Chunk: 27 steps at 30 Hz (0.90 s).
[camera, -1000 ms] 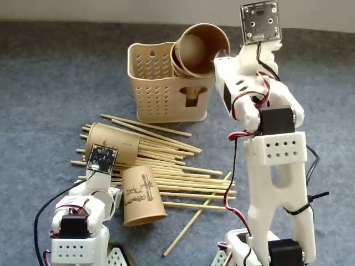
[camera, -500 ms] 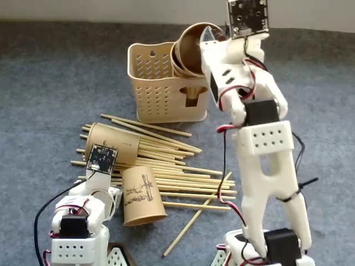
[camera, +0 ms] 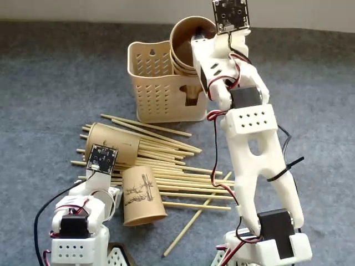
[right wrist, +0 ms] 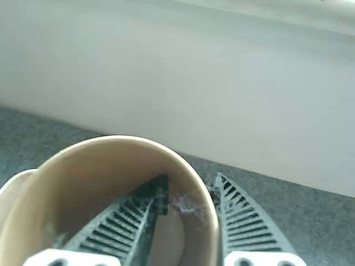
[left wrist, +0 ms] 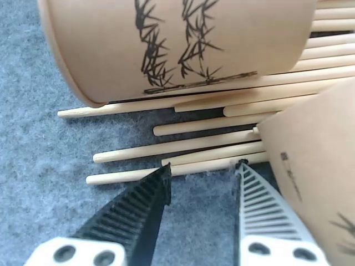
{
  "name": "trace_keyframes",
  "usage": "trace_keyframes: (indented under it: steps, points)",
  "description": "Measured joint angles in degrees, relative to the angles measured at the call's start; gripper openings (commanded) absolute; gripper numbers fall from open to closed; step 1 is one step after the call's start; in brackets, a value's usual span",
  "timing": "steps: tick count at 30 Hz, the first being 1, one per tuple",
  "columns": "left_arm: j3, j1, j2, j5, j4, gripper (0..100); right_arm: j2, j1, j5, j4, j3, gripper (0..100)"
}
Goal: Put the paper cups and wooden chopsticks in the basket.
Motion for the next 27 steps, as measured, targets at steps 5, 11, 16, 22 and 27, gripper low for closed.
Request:
trace_keyframes:
  steps: [5, 11, 16, 22, 27]
  points:
    - [0.0, 0.0, 0.0, 0.0, 0.0, 19, -3.34, 0.0, 0.0, 0.0, 0.0, 13.5]
    - [0.0, 0.0, 0.0, 0.0, 0.0, 19, -8.26, -1.23, 0.0, 0.0, 0.0, 13.5]
    - [0.0, 0.0, 0.0, 0.0, 0.0, 19, -8.35, -2.99, 0.0, 0.0, 0.0, 13.4]
    - [0.0, 0.0, 0.0, 0.0, 0.0, 19, -7.3, -2.9, 0.0, 0.0, 0.0, 1.3]
    - [0.0, 0.0, 0.0, 0.0, 0.0, 19, -7.12, -3.25, 0.0, 1.14, 4.22, 0.6]
